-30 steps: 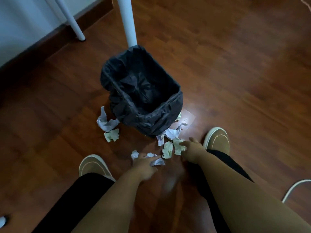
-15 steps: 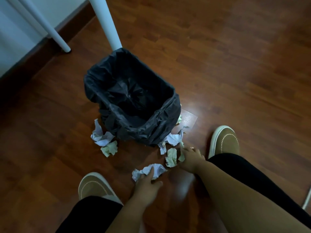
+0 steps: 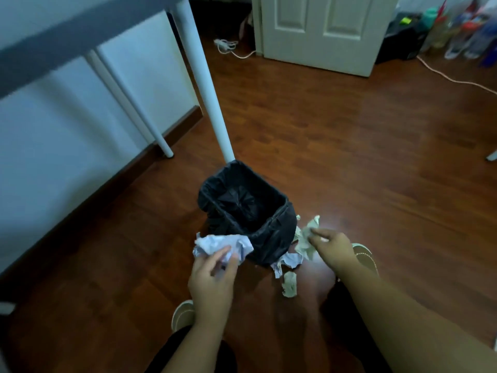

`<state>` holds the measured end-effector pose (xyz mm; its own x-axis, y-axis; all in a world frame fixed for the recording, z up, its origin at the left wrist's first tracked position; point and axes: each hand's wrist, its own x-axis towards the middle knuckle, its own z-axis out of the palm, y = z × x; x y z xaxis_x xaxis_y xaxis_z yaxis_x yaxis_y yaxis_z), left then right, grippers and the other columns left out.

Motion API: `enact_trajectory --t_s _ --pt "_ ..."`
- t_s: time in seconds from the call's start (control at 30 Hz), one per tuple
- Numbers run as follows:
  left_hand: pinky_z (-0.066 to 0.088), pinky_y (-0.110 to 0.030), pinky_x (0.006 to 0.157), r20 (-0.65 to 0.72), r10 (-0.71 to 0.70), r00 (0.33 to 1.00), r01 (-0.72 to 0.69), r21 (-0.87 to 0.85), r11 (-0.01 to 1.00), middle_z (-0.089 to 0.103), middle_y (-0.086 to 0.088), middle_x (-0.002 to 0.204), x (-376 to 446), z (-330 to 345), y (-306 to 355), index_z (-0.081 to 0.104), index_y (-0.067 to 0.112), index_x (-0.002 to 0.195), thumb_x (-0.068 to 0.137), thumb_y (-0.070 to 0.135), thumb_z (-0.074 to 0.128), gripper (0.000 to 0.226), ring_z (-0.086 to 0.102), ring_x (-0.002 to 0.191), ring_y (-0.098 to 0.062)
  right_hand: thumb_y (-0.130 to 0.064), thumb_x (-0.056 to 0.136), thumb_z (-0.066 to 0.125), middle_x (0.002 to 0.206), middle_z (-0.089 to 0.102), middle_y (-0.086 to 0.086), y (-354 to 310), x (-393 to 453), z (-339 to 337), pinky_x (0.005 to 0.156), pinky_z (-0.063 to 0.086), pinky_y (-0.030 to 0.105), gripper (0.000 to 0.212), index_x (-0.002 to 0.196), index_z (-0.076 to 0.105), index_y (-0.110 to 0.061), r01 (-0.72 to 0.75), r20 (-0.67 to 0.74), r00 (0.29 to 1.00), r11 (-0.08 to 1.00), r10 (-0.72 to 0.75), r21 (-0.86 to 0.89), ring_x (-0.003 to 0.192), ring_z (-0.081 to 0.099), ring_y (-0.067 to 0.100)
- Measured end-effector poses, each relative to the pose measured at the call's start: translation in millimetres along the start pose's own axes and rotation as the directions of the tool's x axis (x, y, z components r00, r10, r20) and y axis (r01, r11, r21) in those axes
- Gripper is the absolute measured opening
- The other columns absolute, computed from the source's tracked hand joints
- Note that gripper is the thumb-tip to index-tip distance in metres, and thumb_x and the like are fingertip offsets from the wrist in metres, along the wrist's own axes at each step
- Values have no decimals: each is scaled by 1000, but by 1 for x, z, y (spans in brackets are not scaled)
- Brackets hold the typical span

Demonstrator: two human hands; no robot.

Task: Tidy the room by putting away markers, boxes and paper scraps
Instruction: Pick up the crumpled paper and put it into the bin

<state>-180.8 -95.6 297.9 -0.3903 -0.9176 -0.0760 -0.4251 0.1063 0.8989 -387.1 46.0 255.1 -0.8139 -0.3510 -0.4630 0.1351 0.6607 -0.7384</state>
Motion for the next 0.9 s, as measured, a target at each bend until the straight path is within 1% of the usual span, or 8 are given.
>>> enact_trajectory --t_s 0.07,0.2,0.27,0.37,0.47,0.53,0.73,0.9 --pt "43 -3 68 -2 176 984 -175 47 983 61 5 95 16 -9 29 77 19 99 83 19 77 17 62 84 -5 -27 84 71 86 77 5 -23 -10 -6 73 49 25 29 111 74 -17 39 -23 999 992 -37 116 78 68 20" --pt "41 -3 73 51 466 883 -468 137 873 59 17 88 54 -12 88 78 21 98 83 18 77 16 58 85 3 -27 82 74 103 74 12 -57 -32 -10 89 56 41 23 103 76 -20 116 -44 993 946 -108 302 96 69 29" --pt "41 -7 81 156 486 860 -509 195 839 63 15 93 75 -3 104 77 21 103 84 19 74 20 58 92 2 -28 81 75 110 73 4 -66 -39 -11 91 56 40 23 103 76 -23 139 -18 990 924 -142 357 97 69 22" --pt "44 -30 99 317 216 923 -330 370 868 62 1 126 106 16 106 68 32 122 87 33 65 35 54 116 -18 -31 80 77 112 69 -6 -78 -45 -12 99 49 36 28 107 74 -25 170 32 980 902 -199 397 108 63 12" --pt "18 -43 119 473 -99 876 -219 571 791 20 -4 162 117 20 93 52 50 132 86 54 58 46 16 147 -31 -30 81 76 109 68 -11 -97 -45 -15 100 46 31 31 111 73 -23 190 55 971 889 -233 417 111 61 9" --pt "11 -47 120 510 -161 845 -172 544 821 10 1 164 116 13 75 52 52 128 88 53 57 40 2 149 -33 -29 82 75 110 67 -11 -110 -41 -13 99 45 28 32 113 73 -22 206 74 963 884 -259 421 111 59 7" --pt "23 -40 116 364 -245 899 -10 574 818 27 2 158 115 -41 0 58 46 121 90 48 59 32 17 147 -26 -28 87 69 130 58 -7 -136 -23 21 99 41 29 46 132 58 -26 209 151 945 890 -290 404 126 53 13" --pt "25 -37 112 324 -311 893 25 655 755 37 -3 152 119 -79 -29 58 40 125 91 46 57 35 27 143 -24 -29 94 60 155 32 -4 -124 -31 65 105 42 41 56 145 38 -28 275 218 936 961 -277 36 135 42 28"
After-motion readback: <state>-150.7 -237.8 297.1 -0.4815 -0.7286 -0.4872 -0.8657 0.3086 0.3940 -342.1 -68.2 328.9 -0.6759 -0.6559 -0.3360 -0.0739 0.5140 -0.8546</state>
